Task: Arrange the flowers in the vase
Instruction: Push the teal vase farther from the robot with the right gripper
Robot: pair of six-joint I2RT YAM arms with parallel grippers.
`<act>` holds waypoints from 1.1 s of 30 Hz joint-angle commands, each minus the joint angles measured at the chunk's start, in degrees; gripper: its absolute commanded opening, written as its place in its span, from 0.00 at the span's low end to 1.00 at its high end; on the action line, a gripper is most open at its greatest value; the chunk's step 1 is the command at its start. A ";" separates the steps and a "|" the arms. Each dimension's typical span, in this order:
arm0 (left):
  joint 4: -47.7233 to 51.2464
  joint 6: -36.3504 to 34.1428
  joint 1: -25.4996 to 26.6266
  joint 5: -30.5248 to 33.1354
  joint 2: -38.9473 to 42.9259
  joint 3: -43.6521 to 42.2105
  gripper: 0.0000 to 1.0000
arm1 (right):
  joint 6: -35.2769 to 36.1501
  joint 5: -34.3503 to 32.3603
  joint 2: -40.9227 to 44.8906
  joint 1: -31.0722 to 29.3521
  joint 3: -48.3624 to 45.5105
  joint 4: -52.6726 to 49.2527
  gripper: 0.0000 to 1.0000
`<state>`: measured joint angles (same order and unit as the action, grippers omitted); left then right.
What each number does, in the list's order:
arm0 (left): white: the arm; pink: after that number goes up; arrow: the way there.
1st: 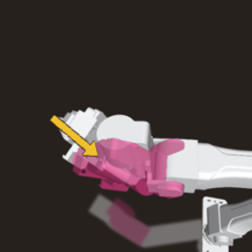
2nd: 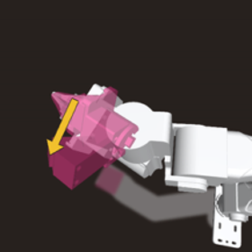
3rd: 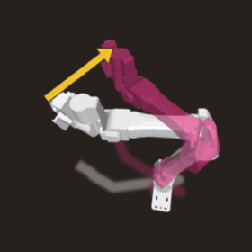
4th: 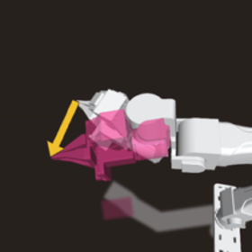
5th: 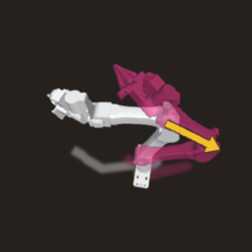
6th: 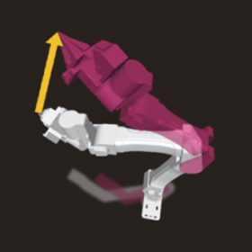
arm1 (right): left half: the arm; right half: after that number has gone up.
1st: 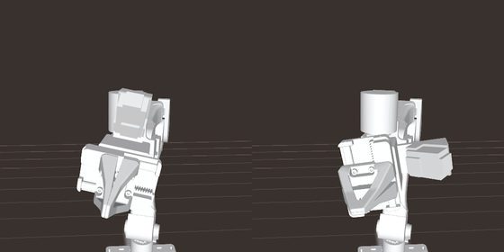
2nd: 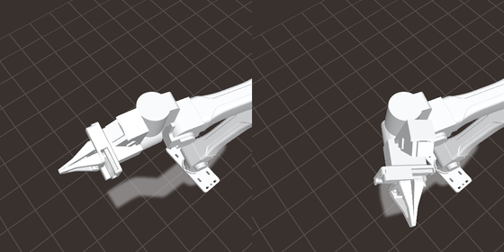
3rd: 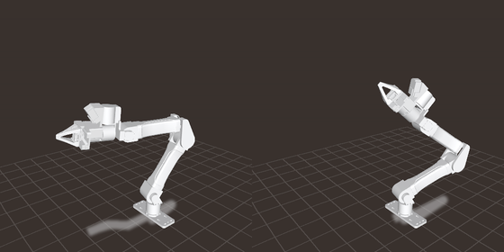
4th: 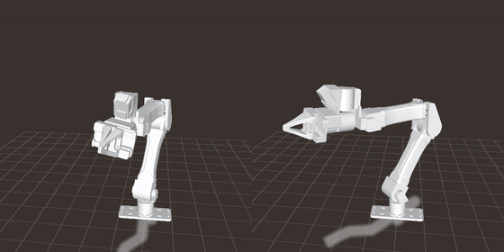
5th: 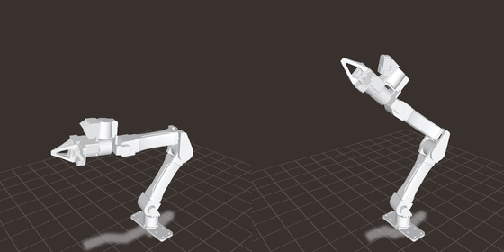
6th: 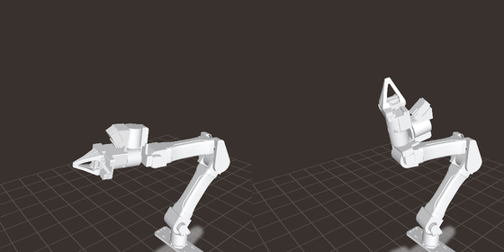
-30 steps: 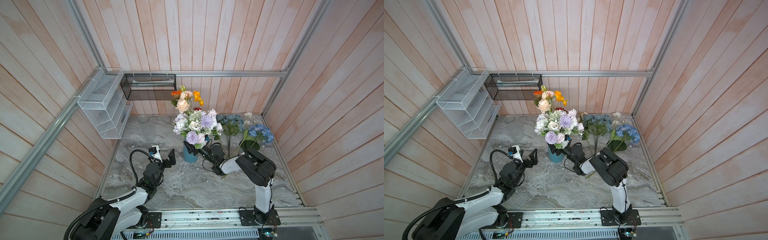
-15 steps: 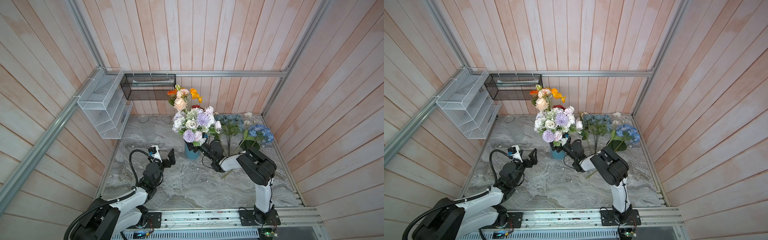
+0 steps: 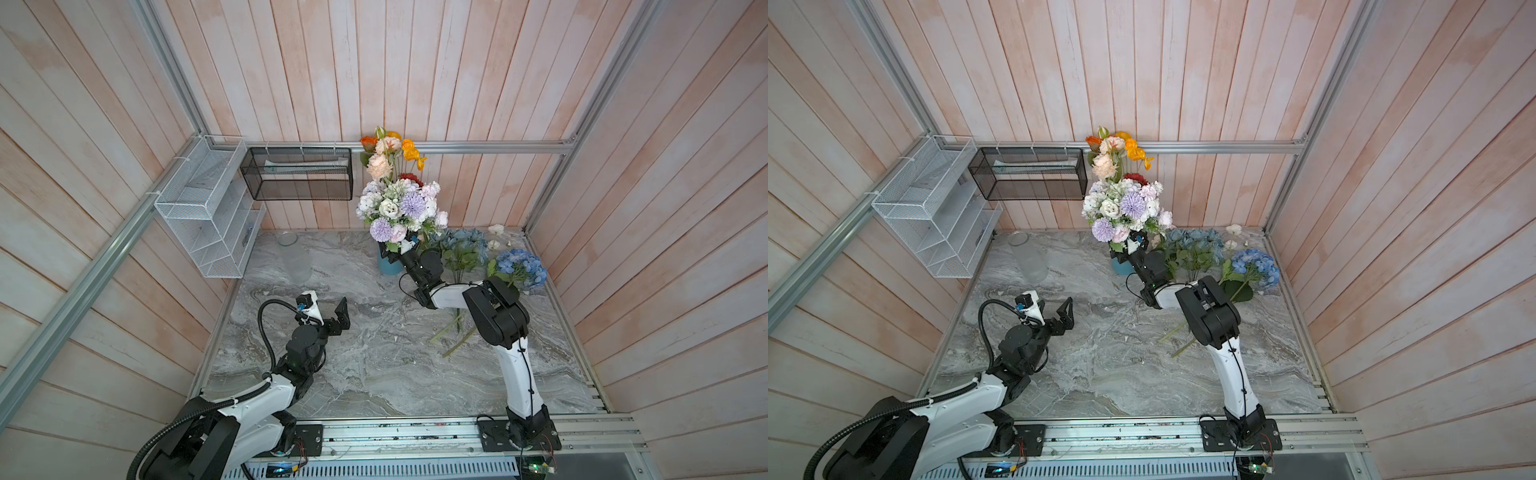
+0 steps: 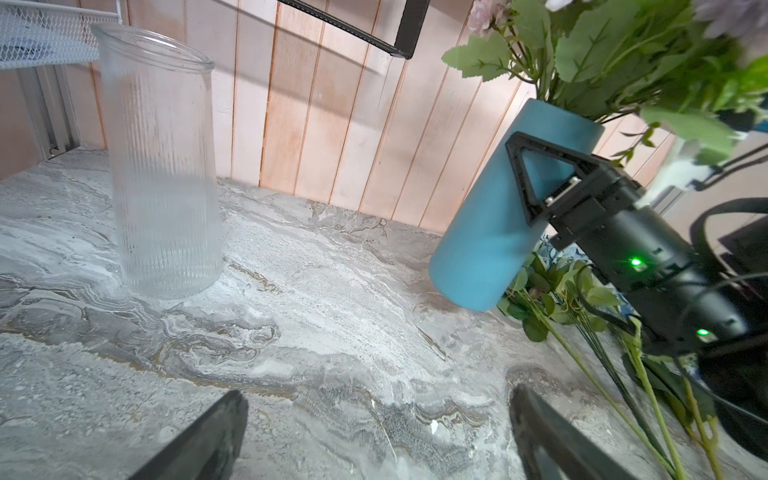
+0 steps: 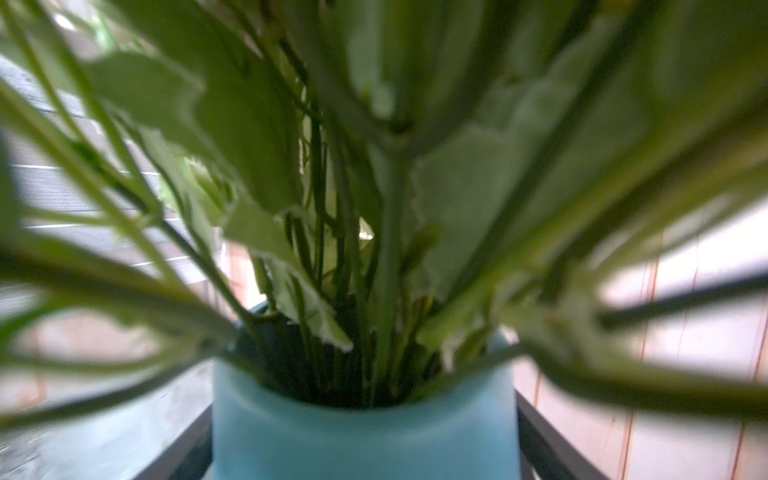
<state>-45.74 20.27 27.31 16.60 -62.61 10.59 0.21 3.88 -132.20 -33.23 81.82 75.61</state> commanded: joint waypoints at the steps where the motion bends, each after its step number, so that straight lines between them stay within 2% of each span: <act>1: 1.12 -1.20 -0.34 1.24 1.63 1.01 1.00 | 1.92 -0.25 -2.23 0.54 8.88 15.04 0.17; 5: 2.00 -1.69 -0.52 1.59 2.75 0.86 1.00 | -0.51 -0.23 -7.68 0.41 17.70 12.66 0.17; 9: 2.91 -1.59 -0.59 1.59 3.68 0.67 1.00 | 0.86 -3.55 -11.62 -0.72 23.68 10.01 0.18; 19: 4.17 -1.57 -0.68 1.81 5.94 -0.04 1.00 | 0.27 -8.93 -15.70 -2.14 25.75 7.27 0.24; 24: 5.54 -1.96 -0.77 1.72 7.27 0.05 1.00 | 1.44 -10.39 -16.16 -3.01 24.46 7.26 0.40; 29: 6.29 -2.07 -0.85 2.29 8.97 -0.41 1.00 | 1.87 -10.67 -16.07 -3.25 22.65 7.20 0.49; 33: 6.82 -2.17 -0.94 2.35 9.53 -0.34 1.00 | 1.57 -10.43 -15.22 -3.41 20.57 7.14 0.73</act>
<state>-39.70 19.07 26.70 17.67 -53.74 10.59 1.37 -6.13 -149.14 -35.97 102.59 73.93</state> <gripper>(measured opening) 0.998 0.826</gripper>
